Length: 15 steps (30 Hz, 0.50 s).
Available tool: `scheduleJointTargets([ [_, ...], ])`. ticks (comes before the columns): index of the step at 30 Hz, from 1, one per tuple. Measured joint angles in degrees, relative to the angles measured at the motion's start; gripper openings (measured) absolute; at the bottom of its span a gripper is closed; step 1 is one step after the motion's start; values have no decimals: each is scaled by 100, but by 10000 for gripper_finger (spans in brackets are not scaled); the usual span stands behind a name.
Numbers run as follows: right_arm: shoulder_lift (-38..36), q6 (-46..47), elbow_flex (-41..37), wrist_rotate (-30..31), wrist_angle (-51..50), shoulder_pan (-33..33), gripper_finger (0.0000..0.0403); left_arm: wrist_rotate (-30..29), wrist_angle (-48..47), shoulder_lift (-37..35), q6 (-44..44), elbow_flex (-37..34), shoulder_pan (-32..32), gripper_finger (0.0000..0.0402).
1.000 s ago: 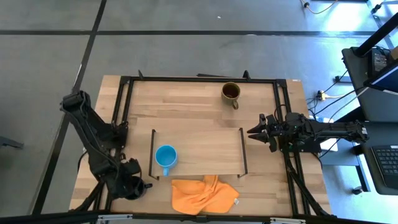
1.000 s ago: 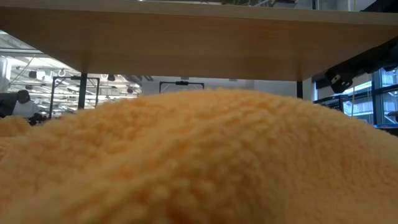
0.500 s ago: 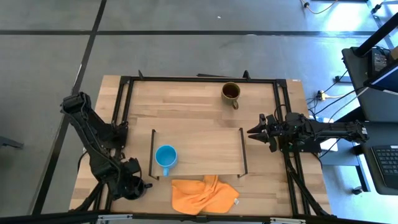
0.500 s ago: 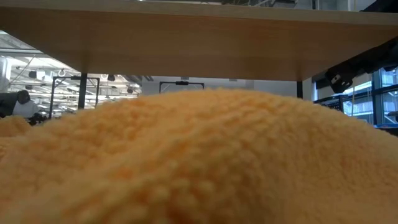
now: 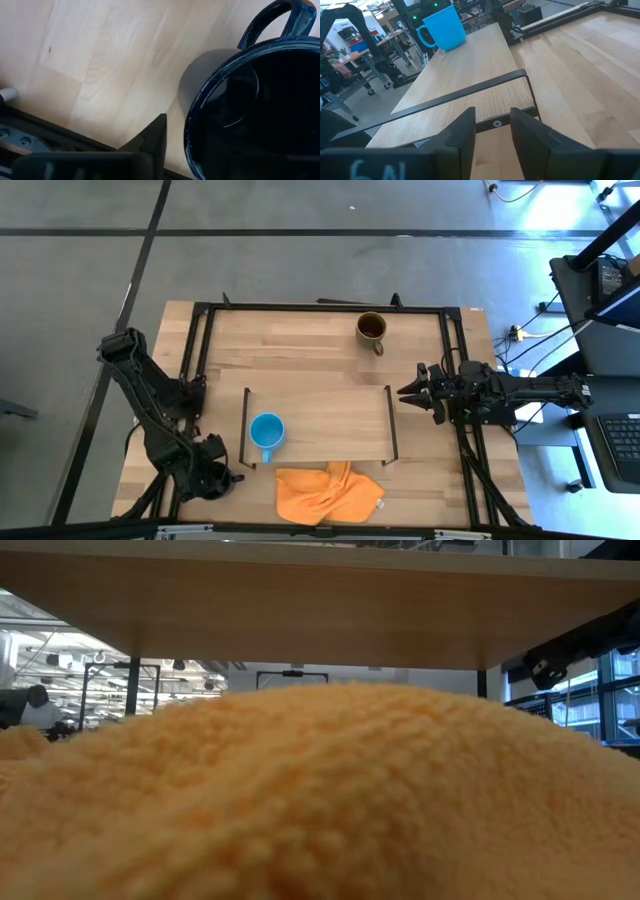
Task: Stack small to large cups/mugs on shelf
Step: Put the dark blue mug on the shelf
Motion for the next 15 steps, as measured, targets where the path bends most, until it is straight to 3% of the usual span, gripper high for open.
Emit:
scheduleJointTargets([
  [8,0,1,0,0,-1,1,124,-28,-36,-10,28,0,0,18],
  [15,0,1,0,1,0,1,124,-67,-30,-76,-75,0,75,16],
])
